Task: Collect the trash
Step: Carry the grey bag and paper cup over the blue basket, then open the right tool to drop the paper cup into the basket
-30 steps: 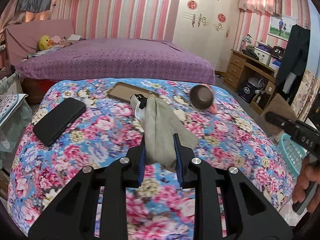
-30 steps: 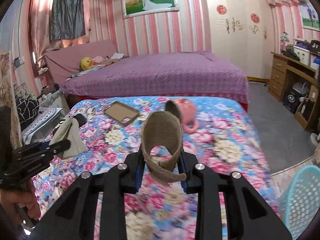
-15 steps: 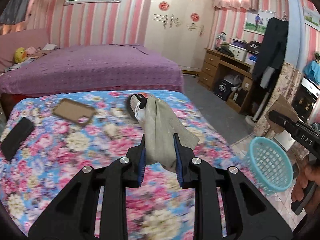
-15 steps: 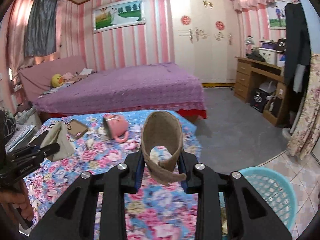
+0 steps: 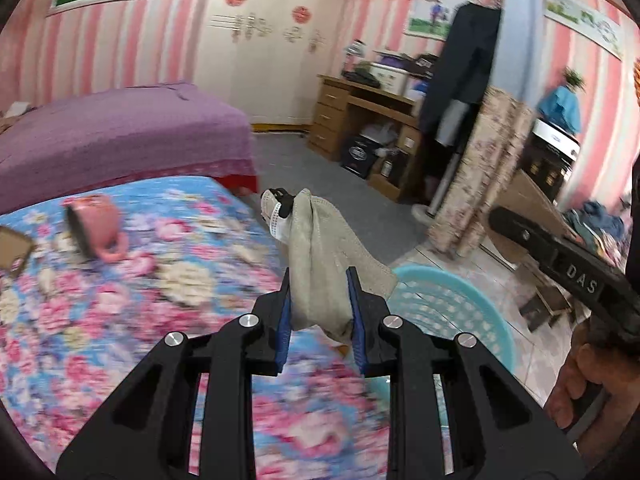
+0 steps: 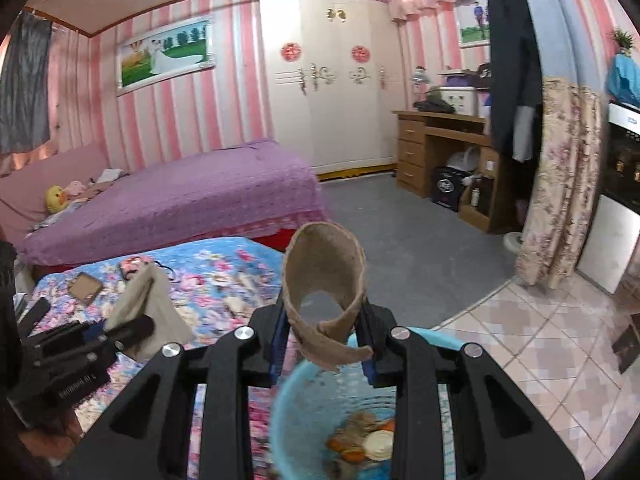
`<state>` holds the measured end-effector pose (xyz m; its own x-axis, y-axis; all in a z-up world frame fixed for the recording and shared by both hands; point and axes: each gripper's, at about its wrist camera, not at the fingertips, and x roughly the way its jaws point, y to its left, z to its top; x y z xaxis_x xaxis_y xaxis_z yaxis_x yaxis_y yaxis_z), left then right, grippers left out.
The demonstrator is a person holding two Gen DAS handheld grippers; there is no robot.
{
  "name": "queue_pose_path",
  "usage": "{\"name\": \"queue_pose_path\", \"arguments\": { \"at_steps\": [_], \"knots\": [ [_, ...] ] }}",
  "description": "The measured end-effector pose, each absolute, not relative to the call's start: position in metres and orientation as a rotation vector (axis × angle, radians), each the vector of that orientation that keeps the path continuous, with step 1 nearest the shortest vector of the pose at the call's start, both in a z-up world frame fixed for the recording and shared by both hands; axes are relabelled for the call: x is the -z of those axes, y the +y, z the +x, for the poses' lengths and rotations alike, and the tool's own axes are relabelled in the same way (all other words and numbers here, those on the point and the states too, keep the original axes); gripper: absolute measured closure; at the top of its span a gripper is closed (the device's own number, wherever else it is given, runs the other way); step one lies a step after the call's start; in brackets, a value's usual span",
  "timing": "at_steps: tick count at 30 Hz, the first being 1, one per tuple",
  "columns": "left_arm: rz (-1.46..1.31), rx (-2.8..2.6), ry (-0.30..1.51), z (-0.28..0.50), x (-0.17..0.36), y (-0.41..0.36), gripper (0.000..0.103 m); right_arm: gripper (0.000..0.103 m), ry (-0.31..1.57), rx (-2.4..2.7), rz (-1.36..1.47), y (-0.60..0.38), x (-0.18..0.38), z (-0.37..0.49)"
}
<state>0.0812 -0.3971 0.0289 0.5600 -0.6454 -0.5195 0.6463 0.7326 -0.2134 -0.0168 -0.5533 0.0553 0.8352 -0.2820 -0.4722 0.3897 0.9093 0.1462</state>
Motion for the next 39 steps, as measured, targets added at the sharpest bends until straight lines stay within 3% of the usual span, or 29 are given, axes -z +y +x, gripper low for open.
{"name": "queue_pose_path", "arguments": {
  "at_steps": [8, 16, 19, 21, 27, 37, 39],
  "knots": [
    [0.036, 0.833, 0.66, 0.064, -0.008, -0.453, 0.08, 0.073, 0.482, 0.395, 0.214, -0.571, -0.053, -0.027],
    [0.035, 0.825, 0.66, 0.066, -0.008, -0.458, 0.08, 0.07, 0.487, 0.415, 0.252, -0.587, -0.045, -0.036],
    [0.036, 0.825, 0.658, 0.067, -0.01, -0.459, 0.08, 0.057, 0.472, 0.407, 0.274, -0.588, -0.045, -0.037],
    [0.04, 0.825, 0.656, 0.066, -0.01, -0.461, 0.08, 0.041, 0.463, 0.408, 0.271, -0.586, -0.046, -0.038],
    [0.05, 0.828, 0.655, 0.064, -0.009, -0.467, 0.08, 0.034, 0.441, 0.428, 0.284, -0.586, -0.047, -0.039],
    [0.057, 0.857, 0.66, 0.063, -0.011, -0.482, 0.079, 0.033, 0.371, 0.505, 0.34, -0.602, -0.052, -0.057],
    [0.058, 0.868, 0.663, 0.063, -0.011, -0.486, 0.073, 0.033, 0.339, 0.524, 0.366, -0.606, -0.053, -0.064]
  ]
}}
